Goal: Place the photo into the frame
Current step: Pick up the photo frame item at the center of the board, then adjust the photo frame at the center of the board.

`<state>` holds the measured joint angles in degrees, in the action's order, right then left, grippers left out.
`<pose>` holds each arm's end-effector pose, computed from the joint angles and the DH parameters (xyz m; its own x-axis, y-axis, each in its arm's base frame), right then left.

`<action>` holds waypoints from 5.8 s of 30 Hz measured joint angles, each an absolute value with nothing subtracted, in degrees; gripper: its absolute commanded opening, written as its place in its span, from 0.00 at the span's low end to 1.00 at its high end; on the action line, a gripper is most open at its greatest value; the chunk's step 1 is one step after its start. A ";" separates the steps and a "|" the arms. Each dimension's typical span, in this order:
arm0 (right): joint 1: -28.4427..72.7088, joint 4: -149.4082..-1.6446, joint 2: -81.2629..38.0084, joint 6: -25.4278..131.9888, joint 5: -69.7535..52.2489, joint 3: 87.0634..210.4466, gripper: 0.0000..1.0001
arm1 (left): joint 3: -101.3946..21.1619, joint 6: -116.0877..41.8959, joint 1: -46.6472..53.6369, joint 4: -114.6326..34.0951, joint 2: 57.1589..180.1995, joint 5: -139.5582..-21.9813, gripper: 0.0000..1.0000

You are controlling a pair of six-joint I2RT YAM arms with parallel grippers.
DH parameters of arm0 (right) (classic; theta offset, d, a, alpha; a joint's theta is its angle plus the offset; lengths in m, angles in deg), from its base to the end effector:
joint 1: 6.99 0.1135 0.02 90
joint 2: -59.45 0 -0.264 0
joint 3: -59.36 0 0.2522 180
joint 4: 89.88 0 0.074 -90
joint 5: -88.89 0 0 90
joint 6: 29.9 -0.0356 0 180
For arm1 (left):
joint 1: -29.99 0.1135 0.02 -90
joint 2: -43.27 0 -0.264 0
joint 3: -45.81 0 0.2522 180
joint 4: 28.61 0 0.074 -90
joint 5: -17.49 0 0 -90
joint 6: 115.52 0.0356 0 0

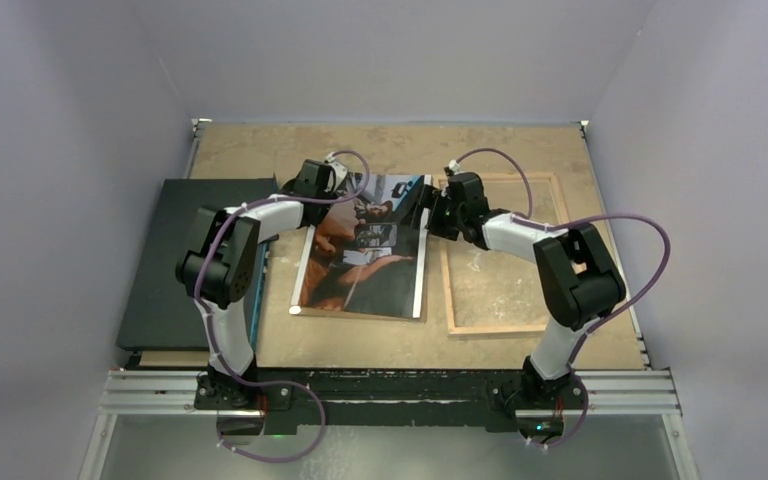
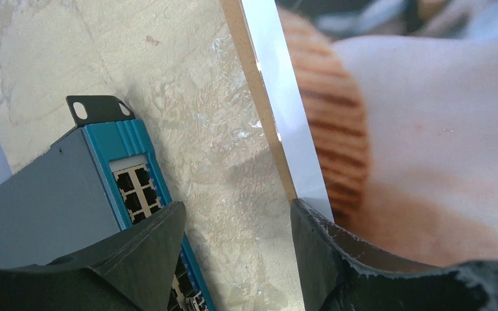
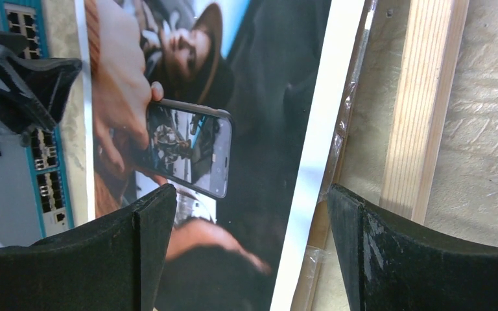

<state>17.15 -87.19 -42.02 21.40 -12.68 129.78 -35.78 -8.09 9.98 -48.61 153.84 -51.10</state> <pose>0.3430 0.1616 0.1817 -0.7412 0.3390 -0.5793 -0.1146 0.7865 0.6069 0.3838 -0.1259 0.1576 -0.6484 0.5329 -0.5437 0.3015 0.8355 0.4594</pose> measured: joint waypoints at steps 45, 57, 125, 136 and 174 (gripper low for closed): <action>15.44 -115.69 -33.91 8.79 -40.68 118.73 0.52 | -34.36 -8.41 10.09 -47.30 152.96 -51.25 0.58; 14.35 -116.33 -36.05 6.69 -39.07 117.72 0.43 | -34.47 -6.21 11.78 -47.72 152.96 -50.84 0.56; -2.52 -65.58 -7.16 25.62 -10.24 146.31 0.00 | -38.29 -8.61 13.77 -59.32 152.18 -58.18 0.63; -2.57 -60.92 -7.16 28.02 -2.94 152.45 0.00 | -48.02 -10.05 12.21 -65.66 147.30 -59.82 0.80; -4.53 -51.46 -7.96 34.69 14.70 161.17 0.00 | -63.30 -37.55 -24.81 -63.02 169.99 -68.63 0.68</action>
